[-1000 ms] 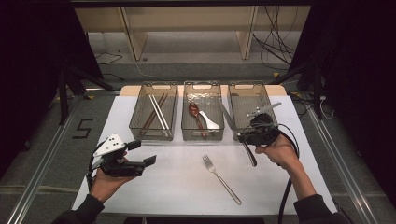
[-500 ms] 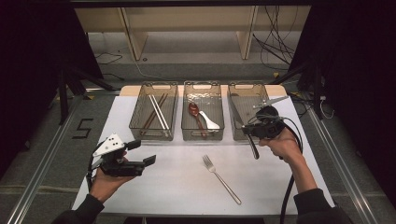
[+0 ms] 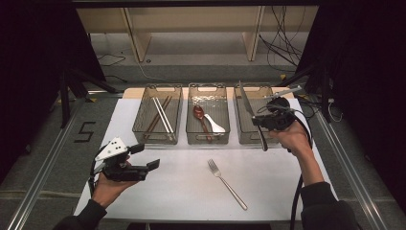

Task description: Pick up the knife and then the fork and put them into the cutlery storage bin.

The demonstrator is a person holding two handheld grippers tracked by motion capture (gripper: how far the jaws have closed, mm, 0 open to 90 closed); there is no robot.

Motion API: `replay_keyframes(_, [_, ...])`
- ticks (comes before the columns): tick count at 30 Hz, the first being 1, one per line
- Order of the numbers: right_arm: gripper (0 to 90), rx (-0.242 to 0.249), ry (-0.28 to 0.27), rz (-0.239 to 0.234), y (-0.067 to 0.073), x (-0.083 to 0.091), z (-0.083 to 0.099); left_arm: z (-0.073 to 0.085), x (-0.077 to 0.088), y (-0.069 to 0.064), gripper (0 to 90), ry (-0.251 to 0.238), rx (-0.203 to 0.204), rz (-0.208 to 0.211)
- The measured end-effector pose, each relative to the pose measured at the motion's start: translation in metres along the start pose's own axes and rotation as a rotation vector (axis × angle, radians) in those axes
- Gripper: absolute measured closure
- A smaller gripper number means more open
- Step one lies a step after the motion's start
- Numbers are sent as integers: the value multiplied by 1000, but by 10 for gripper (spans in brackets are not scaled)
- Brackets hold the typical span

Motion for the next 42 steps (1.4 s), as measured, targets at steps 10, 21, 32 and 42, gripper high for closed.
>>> replay_keyframes(10, [811, -49, -27, 50, -16, -8, -19, 0, 1, 1, 153, 4, -3, 0])
replay_keyframes(21, [810, -107, -35, 101, -30, -19, -40, 0, 1, 0, 153, 0, -8, 1])
replay_keyframes(32, [809, -121, -18, 112, -28, -35, -53, 0, 1, 0, 154, 0, -10, 2])
replay_keyframes(42, [809, -141, -1, 130, -28, -48, -54, 0, 1, 0, 154, -1, -8, 3])
Point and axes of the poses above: each handheld gripper's, and its own axes: x roughly backward along the jaws, z roughly out of its underside, y roughly to its left, the point moved 2 cm from there along -x, roughly forward along the jaws, and after that the axes turned 14 degrees about z, right-handed, at the moved point
